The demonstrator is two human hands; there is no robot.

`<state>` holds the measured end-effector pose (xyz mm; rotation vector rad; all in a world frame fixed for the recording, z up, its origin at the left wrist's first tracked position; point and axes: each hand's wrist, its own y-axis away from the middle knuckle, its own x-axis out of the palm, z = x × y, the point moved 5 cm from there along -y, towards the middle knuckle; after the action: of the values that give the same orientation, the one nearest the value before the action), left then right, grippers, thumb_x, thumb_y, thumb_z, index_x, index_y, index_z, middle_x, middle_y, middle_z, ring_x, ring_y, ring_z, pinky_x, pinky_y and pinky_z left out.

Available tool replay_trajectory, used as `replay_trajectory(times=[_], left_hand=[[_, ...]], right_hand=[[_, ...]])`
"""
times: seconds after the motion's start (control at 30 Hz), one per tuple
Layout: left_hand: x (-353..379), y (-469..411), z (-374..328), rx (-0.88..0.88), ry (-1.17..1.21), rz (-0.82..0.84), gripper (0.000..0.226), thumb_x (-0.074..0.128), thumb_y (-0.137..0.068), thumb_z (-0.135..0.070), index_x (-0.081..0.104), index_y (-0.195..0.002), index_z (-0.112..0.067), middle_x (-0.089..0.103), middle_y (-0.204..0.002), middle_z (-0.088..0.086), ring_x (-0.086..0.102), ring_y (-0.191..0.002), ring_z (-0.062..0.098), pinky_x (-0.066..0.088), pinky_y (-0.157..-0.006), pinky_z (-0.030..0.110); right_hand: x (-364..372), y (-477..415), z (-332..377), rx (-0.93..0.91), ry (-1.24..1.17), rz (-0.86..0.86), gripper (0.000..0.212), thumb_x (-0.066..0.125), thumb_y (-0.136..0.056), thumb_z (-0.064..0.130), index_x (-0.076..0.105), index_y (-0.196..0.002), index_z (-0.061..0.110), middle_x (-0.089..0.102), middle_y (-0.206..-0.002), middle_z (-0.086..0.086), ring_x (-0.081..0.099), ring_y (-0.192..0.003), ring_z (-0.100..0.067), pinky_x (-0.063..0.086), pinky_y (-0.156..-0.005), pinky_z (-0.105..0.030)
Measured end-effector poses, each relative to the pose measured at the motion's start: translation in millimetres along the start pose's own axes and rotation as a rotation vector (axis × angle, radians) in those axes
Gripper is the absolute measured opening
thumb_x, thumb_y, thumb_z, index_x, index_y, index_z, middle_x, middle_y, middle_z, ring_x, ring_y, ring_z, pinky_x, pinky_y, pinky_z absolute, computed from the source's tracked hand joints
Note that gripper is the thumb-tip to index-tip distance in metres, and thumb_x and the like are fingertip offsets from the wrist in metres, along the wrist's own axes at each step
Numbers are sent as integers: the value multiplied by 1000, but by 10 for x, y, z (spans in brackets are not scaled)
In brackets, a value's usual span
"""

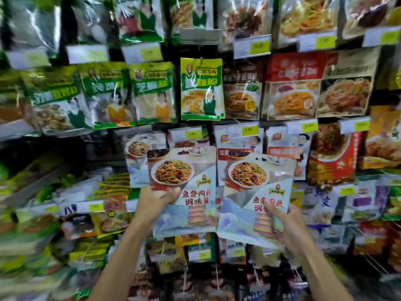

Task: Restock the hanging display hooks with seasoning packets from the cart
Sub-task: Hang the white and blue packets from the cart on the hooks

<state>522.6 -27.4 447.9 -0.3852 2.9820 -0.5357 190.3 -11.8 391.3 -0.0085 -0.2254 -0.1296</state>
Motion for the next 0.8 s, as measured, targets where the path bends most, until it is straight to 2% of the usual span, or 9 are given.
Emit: replay_trajectory(times=[0.03,0.1,0.17,0.23,0.37,0.43,0.57,0.63,0.8], left_hand=[[-179,-36,11,7,-7,-26,14,80,-70,-5,68,-67,-11,69,-58,-8,60,-54,0,47,-49,14],[-500,-114,38,25,-40,-67,27,80,-70,-10,62,-51,-15,63,-50,-8,54,-47,1,42,-46,13],[-770,-208,79,43,-83,-72,40,80,-72,-13,55,-40,-15,56,-45,-6,48,-44,4,37,-45,13],[-992,-318,104,59,-133,-61,42,78,-73,-15,54,-40,-16,57,-45,-7,49,-44,2,37,-46,10],[-1300,-594,258,48,-130,-50,34,79,-74,-15,58,-47,-15,61,-51,-4,53,-49,4,41,-47,15],[-1382,-745,343,34,-152,-51,25,80,-73,-17,62,-56,-14,66,-56,-5,56,-53,4,44,-50,19],[-1394,-1073,475,0,-138,-7,9,80,-73,-12,71,-77,-13,72,-69,-11,63,-63,-2,50,-57,17],[-1369,-1217,553,-42,-91,-14,12,79,-73,-7,71,-82,-6,72,-73,-4,62,-64,4,51,-58,20],[-1304,-1481,679,-95,-45,-44,15,78,-72,-1,69,-84,-2,69,-72,0,61,-56,-1,47,-50,12]], right_hand=[[164,-37,-6,-5,12,19,33,83,-57,37,71,-77,15,70,-81,-16,69,-66,-39,53,-60,-66],[444,-108,-27,-8,31,43,42,85,-52,41,71,-81,14,73,-81,-15,70,-68,-42,55,-55,-60],[686,-174,-55,-12,29,71,46,85,-54,41,68,-84,10,69,-79,-18,67,-66,-45,55,-58,-60],[912,-231,-82,-8,10,101,41,85,-59,38,65,-81,9,61,-79,-23,59,-64,-45,53,-62,-51],[1235,-331,-124,-27,12,69,47,82,-58,36,66,-93,8,71,-83,-19,69,-66,-43,56,-55,-48],[1340,-367,-144,-39,14,56,46,80,-61,34,65,-95,7,73,-84,-18,70,-69,-43,57,-54,-50],[1465,-440,-183,-45,21,33,42,78,-64,31,65,-95,6,72,-80,-17,69,-68,-45,57,-53,-51],[1510,-481,-183,-43,27,34,40,77,-66,31,65,-95,6,73,-80,-16,70,-68,-44,57,-52,-48],[1584,-658,-154,-45,20,34,34,75,-66,28,65,-92,9,74,-78,-14,71,-66,-39,57,-53,-48]])
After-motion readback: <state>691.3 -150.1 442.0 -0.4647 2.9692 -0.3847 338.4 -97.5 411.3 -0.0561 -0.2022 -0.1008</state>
